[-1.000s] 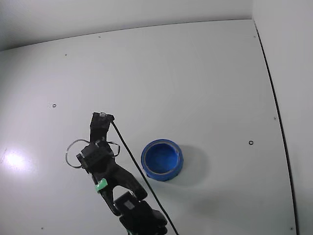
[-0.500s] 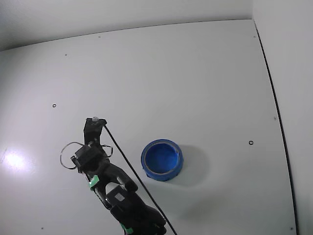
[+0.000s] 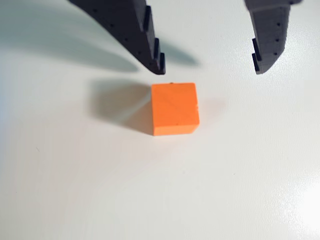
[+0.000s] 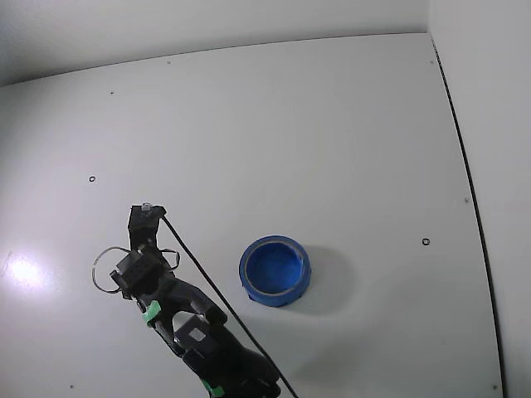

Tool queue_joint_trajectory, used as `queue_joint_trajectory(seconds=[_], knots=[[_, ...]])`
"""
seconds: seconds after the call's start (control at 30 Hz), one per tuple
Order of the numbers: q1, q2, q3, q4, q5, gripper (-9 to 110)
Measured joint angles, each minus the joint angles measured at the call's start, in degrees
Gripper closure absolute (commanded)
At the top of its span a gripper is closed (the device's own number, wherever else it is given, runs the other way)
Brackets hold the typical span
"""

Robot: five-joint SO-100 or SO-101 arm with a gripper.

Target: Grasp a block and put it in the bin.

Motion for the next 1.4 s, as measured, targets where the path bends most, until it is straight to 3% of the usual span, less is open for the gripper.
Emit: queue_joint_trajectory(seconds=[0.3,1.4], knots=[[0.7,0.0,0.0,0.0,-4.6,76],[5.6,-8.3,-4.2,-0.9,-5.5,76]])
